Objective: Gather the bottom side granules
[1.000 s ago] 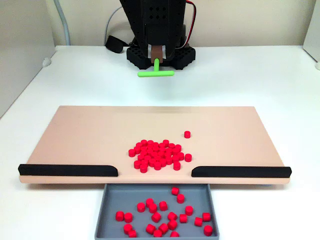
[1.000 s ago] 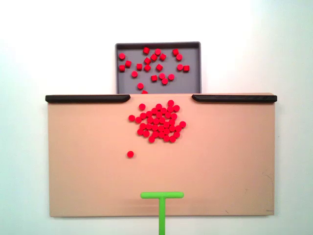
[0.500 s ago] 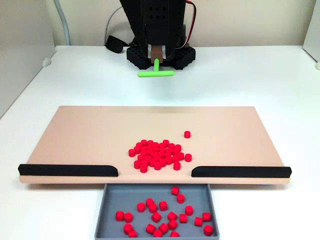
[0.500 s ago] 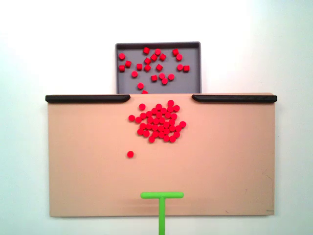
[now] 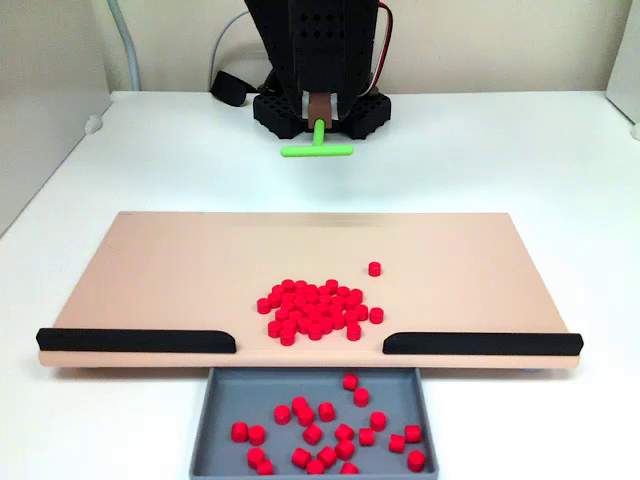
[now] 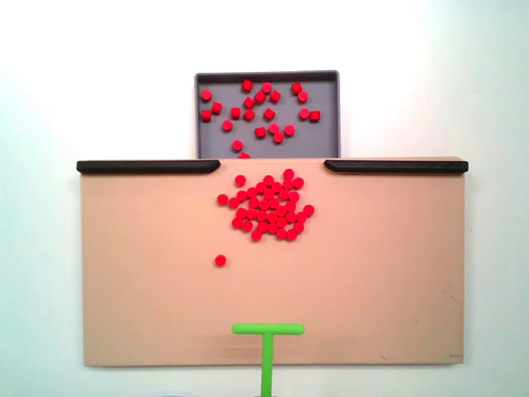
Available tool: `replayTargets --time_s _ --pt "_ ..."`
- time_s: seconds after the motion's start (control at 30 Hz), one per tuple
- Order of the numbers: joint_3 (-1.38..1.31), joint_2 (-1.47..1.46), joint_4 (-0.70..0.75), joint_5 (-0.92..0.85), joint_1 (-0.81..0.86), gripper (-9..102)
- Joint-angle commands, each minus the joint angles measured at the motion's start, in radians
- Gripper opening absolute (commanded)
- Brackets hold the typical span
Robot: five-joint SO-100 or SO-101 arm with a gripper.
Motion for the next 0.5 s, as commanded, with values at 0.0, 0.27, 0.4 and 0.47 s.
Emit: replayTargets --time_s 0.0,0.27,0.4,0.47 --pt "0.0 0.009 -0.006 0.018 -0.015 0" --pt "0.0 -0.003 -0.006 0.034 -0.021 0" --pt "0.0 -0.006 -0.005 0.034 -0.025 0" --pt "0.0 -0.009 -0.005 0.035 -0.029 0"
